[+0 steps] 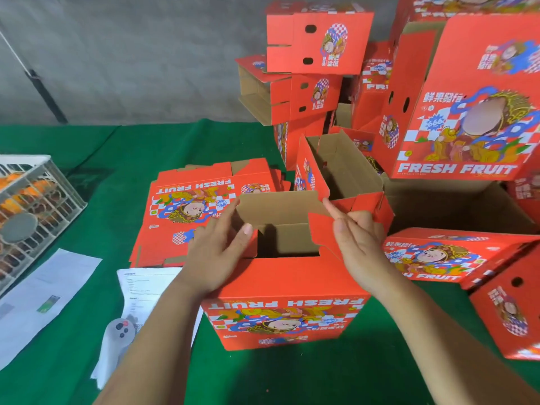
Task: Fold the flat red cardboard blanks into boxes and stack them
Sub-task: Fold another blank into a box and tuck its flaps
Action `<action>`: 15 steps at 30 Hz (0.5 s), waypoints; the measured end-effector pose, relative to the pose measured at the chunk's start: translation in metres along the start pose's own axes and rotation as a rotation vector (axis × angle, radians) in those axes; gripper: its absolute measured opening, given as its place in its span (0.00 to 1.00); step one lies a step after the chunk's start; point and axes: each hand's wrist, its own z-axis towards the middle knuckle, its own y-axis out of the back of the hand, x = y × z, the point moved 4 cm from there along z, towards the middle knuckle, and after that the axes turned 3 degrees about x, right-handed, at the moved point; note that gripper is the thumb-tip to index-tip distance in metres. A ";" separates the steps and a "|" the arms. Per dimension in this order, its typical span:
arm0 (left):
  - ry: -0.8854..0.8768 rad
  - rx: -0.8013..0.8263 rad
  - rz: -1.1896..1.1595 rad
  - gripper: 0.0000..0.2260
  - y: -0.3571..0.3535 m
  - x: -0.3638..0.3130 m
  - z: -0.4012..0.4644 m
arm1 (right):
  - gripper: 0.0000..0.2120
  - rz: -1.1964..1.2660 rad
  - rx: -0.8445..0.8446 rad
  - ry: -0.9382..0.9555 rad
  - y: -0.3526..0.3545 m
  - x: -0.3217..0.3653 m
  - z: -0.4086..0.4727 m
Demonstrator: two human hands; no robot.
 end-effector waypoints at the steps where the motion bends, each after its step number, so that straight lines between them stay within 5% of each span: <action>1: 0.036 -0.006 -0.127 0.36 0.001 0.002 0.002 | 0.28 0.051 -0.019 0.009 0.000 -0.001 0.001; 3: 0.145 -0.066 -0.327 0.33 0.003 0.005 0.004 | 0.28 0.121 -0.057 0.021 0.005 -0.006 0.004; 6: 0.144 -0.023 -0.162 0.27 0.003 0.001 0.003 | 0.24 -0.023 -0.028 0.009 0.002 -0.010 0.004; 11: 0.093 0.013 -0.198 0.17 -0.001 0.000 0.009 | 0.35 -0.127 0.174 -0.034 -0.011 -0.015 0.005; 13: 0.224 0.042 -0.507 0.18 -0.003 -0.005 0.008 | 0.25 0.043 0.173 -0.092 -0.008 -0.008 0.009; 15: 0.349 0.019 -0.742 0.29 -0.006 -0.002 0.005 | 0.26 0.436 0.203 -0.203 -0.006 -0.002 0.011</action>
